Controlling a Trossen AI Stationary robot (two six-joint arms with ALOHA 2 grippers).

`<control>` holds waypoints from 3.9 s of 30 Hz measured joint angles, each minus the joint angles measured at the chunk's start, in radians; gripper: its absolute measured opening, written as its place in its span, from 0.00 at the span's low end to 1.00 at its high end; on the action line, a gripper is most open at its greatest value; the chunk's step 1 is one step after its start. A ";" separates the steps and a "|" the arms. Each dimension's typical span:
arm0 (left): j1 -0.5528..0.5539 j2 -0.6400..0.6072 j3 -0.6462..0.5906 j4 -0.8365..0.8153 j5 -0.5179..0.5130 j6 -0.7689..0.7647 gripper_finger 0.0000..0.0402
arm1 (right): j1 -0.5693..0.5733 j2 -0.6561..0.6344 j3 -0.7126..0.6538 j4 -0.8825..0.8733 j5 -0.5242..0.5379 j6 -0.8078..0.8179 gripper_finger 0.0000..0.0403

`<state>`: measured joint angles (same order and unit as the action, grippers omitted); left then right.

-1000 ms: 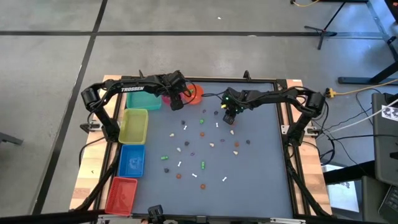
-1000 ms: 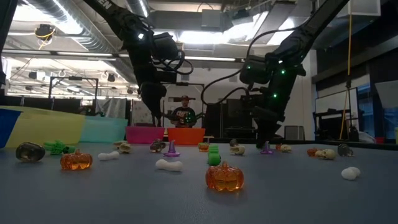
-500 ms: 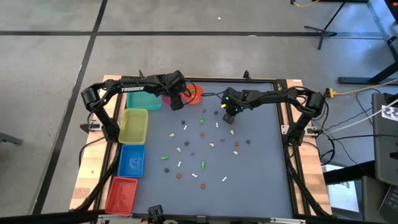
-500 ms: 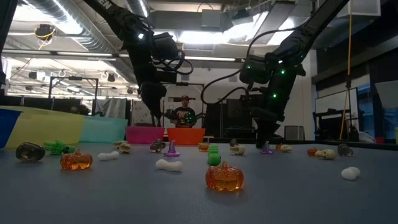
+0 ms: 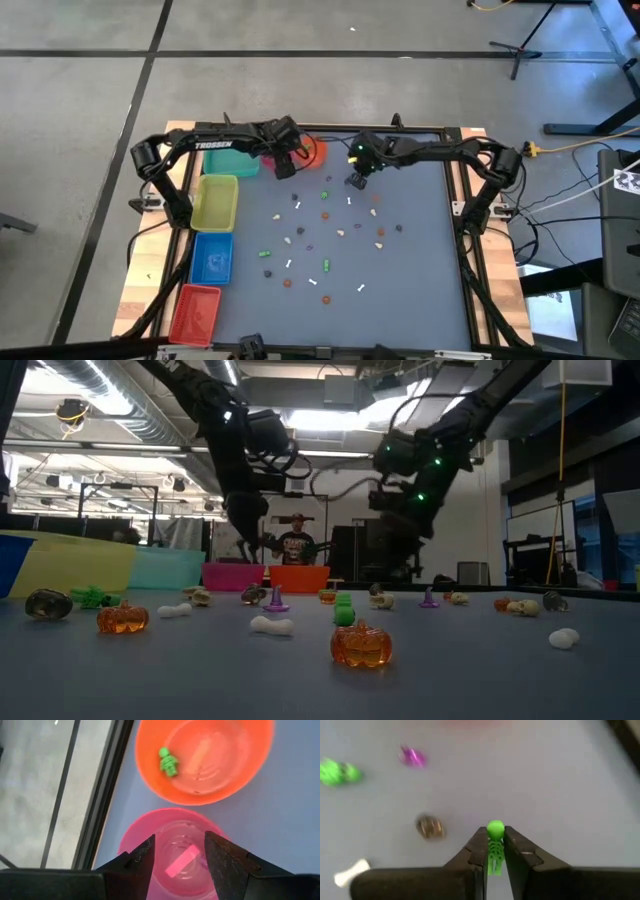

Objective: Sort Halloween decoration
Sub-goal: Put the green skeleton toy into the orange bin, then put the black skull toy into the green bin

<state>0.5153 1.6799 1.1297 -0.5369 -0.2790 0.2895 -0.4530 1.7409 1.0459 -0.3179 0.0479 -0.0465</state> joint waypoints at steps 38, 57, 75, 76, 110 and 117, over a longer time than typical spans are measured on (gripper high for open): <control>-0.351 -0.047 0.001 -0.084 0.009 -0.446 0.39 | 0.001 0.116 0.055 0.747 -0.197 -0.224 0.11; -0.398 -0.047 0.001 -0.084 0.011 -0.470 0.39 | 0.001 0.176 0.055 0.789 -0.161 -0.260 0.16; -0.359 -0.047 0.001 -0.084 0.011 -0.764 0.39 | 0.001 0.110 0.055 0.738 -0.135 -0.258 0.42; -0.354 -0.047 0.000 -0.084 0.011 -0.786 0.39 | 0.001 0.090 0.055 0.715 -0.134 -0.258 0.42; -0.326 0.086 -0.032 -0.053 0.065 -0.856 0.39 | 0.001 -0.611 0.055 -0.143 -0.130 -0.275 0.42; -0.325 0.137 -0.032 -0.050 0.068 -0.855 0.39 | 0.001 -0.605 0.055 -0.158 -0.130 -0.273 0.42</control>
<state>0.1898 1.8172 1.0973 -0.5873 -0.2112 -0.5659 -0.4519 1.1362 1.1007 -0.4759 -0.0818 -0.3199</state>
